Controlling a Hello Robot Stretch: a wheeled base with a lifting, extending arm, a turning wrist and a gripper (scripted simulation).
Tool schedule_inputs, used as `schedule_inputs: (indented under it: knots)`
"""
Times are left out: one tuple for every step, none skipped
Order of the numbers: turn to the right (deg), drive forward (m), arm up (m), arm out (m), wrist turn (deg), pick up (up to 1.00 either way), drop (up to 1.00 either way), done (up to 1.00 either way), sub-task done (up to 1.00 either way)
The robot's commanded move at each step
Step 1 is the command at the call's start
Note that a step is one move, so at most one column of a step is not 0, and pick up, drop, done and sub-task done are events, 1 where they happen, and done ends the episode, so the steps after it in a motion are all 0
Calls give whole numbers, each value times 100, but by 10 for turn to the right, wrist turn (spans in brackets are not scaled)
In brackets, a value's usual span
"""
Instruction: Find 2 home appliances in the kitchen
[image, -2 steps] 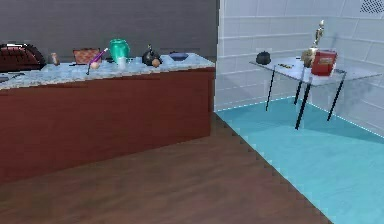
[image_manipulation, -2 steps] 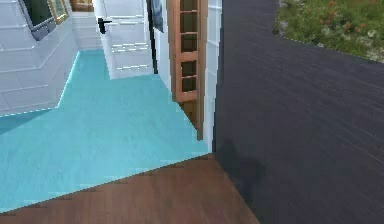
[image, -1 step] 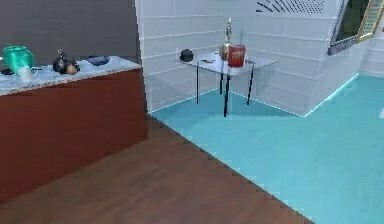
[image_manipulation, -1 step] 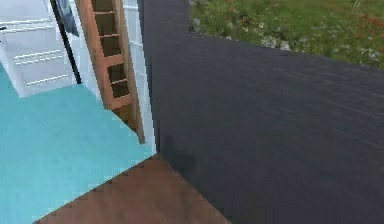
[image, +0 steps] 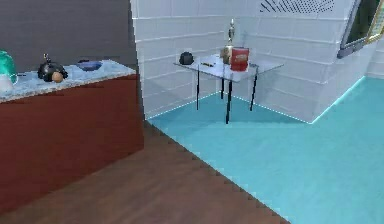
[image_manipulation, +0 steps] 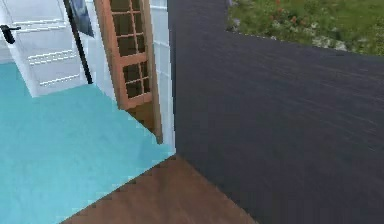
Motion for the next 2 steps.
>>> schedule_inputs:
  knots:
    - [-450, 0, 0, 0, 0, 0, 0, 0, 0]
    - [-360, 0, 0, 0, 0, 0, 0, 0, 0]
